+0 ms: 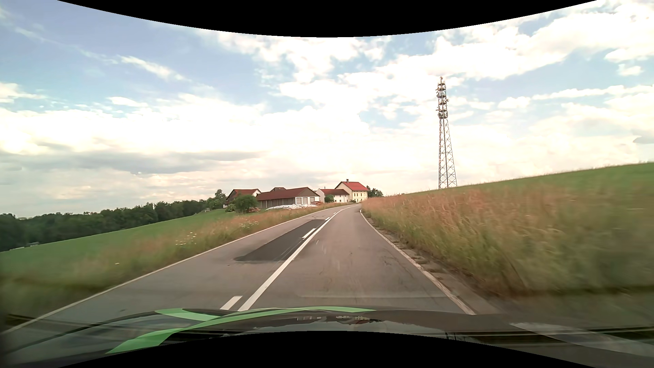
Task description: Follow the waypoints while adhering to traffic rules and regulations
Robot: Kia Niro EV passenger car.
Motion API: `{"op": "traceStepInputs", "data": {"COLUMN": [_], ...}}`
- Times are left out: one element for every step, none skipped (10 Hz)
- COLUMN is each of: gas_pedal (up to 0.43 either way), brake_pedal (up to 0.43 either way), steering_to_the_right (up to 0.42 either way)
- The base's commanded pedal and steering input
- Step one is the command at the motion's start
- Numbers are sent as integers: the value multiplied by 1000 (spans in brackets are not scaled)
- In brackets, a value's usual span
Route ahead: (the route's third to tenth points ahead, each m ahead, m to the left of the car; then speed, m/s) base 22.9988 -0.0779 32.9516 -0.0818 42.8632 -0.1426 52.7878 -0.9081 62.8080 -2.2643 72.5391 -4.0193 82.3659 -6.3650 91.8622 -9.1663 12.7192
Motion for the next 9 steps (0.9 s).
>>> {"op": "traceStepInputs", "data": {"gas_pedal": [189, 189, 189, 177, 169, 169, 169, 157, 157], "brake_pedal": [0, 0, 0, 0, 0, 0, 0, 0, 0], "steering_to_the_right": [-1, -2, -2, -2, -2, -2, -2, -1, -1]}}
